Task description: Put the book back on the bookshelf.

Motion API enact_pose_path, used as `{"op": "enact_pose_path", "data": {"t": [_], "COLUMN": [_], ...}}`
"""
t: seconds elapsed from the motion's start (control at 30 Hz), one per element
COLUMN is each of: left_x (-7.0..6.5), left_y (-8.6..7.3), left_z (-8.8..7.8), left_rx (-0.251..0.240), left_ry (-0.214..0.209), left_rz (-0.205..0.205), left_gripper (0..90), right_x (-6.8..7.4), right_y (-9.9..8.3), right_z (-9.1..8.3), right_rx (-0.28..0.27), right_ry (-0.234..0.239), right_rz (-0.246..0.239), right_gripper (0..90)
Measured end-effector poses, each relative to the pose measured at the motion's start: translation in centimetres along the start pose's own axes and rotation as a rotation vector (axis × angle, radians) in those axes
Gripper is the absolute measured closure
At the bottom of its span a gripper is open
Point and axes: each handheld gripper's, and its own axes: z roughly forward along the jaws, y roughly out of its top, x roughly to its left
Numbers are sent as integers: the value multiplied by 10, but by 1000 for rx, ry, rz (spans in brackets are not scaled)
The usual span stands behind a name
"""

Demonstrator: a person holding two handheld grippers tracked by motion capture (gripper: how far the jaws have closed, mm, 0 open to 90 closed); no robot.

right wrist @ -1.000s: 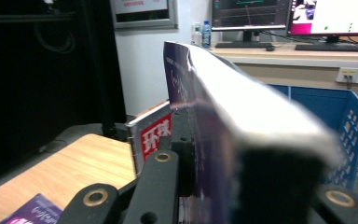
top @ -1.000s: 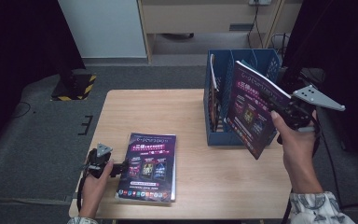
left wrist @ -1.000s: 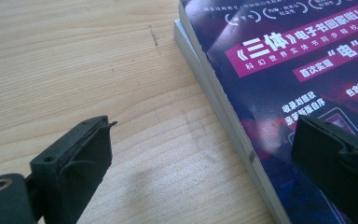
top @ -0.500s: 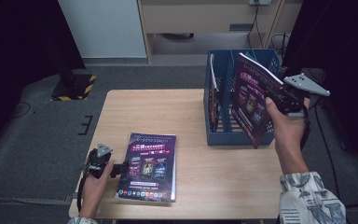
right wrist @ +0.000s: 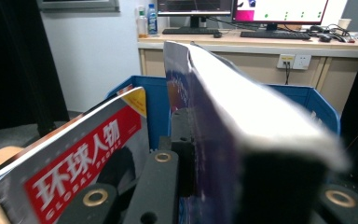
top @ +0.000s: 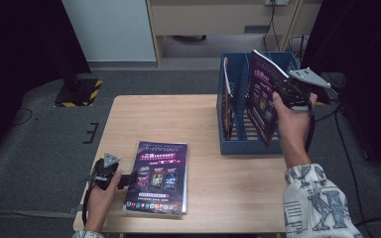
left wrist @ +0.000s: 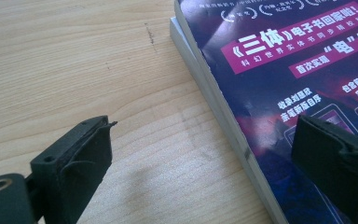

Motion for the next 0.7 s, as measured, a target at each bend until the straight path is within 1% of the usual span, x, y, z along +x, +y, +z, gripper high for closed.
{"op": "enact_pose_path", "data": {"t": [0.2, 0.37, 0.47, 0.6, 0.7], "left_x": [0, 0, 0, 0, 1], "left_y": [0, 0, 0, 0, 0], "left_z": [0, 0, 0, 0, -1], "left_rx": [-3, -4, -3, -7, -7], "left_ry": [-2, -4, -5, -4, -2], "left_rz": [-2, -3, -2, -5, -5], "left_gripper": [46, 46, 46, 46, 47], "right_x": [-1, -5, -6, -3, -2], "right_y": [1, -2, -5, -8, -9], "right_z": [18, 26, 32, 38, 42], "right_rx": [-3, -13, -16, -20, -20], "right_ry": [-27, -52, -56, -57, -67], "right_rz": [13, 38, 49, 48, 48], "right_gripper": [840, 840, 840, 840, 840]}}
